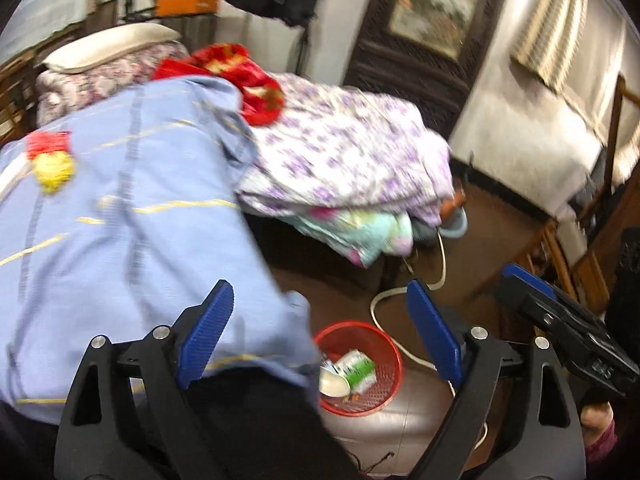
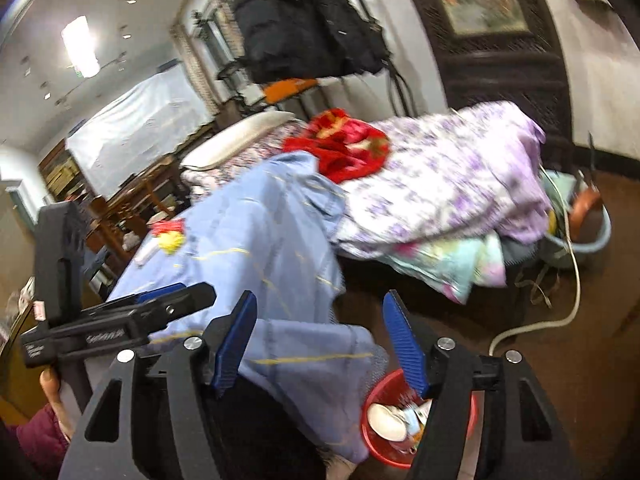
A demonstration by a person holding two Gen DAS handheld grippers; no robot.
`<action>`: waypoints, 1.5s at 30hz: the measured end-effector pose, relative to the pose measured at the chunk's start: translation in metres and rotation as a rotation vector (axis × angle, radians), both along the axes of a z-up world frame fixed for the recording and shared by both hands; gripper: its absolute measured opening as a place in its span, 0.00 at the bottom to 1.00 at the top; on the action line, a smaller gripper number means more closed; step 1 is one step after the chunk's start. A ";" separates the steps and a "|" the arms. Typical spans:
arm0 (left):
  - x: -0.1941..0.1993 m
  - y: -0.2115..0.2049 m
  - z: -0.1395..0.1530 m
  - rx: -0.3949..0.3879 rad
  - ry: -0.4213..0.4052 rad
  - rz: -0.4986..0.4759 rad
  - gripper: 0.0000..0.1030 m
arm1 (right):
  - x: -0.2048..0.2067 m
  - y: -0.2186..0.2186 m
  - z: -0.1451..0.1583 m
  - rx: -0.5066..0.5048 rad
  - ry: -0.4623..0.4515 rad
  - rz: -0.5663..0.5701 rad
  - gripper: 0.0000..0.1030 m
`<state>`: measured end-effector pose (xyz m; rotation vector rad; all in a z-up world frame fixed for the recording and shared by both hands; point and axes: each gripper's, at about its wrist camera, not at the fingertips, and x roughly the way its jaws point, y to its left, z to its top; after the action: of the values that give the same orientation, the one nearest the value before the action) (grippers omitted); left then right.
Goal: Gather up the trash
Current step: 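Move both tools back over the bed, then grasp the red yarn flower with the right tool while the left tool approaches the white medicine box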
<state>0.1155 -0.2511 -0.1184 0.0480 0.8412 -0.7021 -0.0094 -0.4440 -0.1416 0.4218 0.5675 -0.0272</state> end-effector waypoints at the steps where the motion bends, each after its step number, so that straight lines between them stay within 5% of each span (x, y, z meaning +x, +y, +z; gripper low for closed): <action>1: 0.003 0.015 0.006 -0.018 -0.008 0.030 0.83 | 0.002 0.008 0.005 -0.005 -0.006 0.015 0.66; 12: 0.058 0.166 0.022 -0.039 -0.112 0.412 0.91 | 0.066 0.131 0.027 -0.061 0.003 0.229 0.77; 22: 0.162 0.281 0.005 0.052 -0.079 0.718 0.92 | 0.140 0.214 0.003 -0.112 0.057 0.316 0.78; 27: 0.215 0.290 -0.002 0.089 -0.051 0.733 0.92 | 0.163 0.224 -0.008 -0.074 0.086 0.289 0.78; 32: 0.268 0.267 -0.019 0.261 -0.078 0.667 0.92 | 0.181 0.231 -0.008 -0.153 0.099 0.289 0.78; 34: 0.286 0.263 -0.029 0.298 -0.031 0.638 0.92 | 0.189 0.234 -0.005 -0.180 0.094 0.290 0.78; 42: 0.311 0.273 -0.047 0.274 0.077 0.566 0.92 | 0.246 0.252 0.005 -0.120 0.060 0.325 0.79; 44: 0.309 0.274 -0.046 0.274 0.059 0.573 0.84 | 0.258 0.256 0.004 -0.116 0.061 0.326 0.79; 45: 0.306 0.274 -0.043 0.264 0.034 0.573 0.67 | 0.265 0.258 0.002 -0.116 0.068 0.325 0.79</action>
<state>0.4212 0.0231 -0.1611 0.0291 0.9206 -0.0528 0.2557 -0.1856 -0.1392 0.2131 0.6925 0.2364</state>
